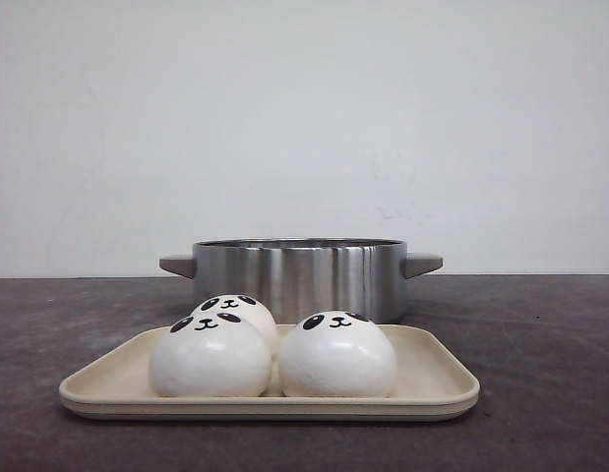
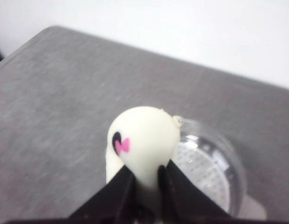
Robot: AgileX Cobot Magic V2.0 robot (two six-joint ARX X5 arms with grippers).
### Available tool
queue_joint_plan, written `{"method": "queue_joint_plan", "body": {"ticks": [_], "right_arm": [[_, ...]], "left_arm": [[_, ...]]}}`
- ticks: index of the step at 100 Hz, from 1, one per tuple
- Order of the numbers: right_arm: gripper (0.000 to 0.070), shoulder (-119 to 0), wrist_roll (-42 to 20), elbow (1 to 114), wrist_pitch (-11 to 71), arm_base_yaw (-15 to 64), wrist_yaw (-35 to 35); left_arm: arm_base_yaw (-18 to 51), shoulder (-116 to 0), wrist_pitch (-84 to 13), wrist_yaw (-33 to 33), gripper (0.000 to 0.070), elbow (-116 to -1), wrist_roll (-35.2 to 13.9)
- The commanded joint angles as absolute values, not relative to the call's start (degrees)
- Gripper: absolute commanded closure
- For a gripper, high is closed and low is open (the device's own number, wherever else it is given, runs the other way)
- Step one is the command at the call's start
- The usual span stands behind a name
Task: Steam buns
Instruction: 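Lift the bun with the right gripper, lower it into the steamer, release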
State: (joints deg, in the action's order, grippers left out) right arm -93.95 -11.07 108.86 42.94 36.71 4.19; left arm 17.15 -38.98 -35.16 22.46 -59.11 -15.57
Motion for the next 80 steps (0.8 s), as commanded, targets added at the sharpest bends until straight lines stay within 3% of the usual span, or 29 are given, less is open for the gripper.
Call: {"method": "queue_joint_plan", "body": {"ticks": [1,80], "right_arm": [[0.07,-98.06,-9.04,110.65,43.09,35.92,4.29],[0.07,-127.26,-5.52,111.35,33.89,28.69,0.89]], "left_arm": [[17.39,-39.29,-35.07,22.33,0.0144,-60.18,-14.59],[17.39,-39.31,-38.13,22.33,0.0145,-60.18,-14.28]]}}
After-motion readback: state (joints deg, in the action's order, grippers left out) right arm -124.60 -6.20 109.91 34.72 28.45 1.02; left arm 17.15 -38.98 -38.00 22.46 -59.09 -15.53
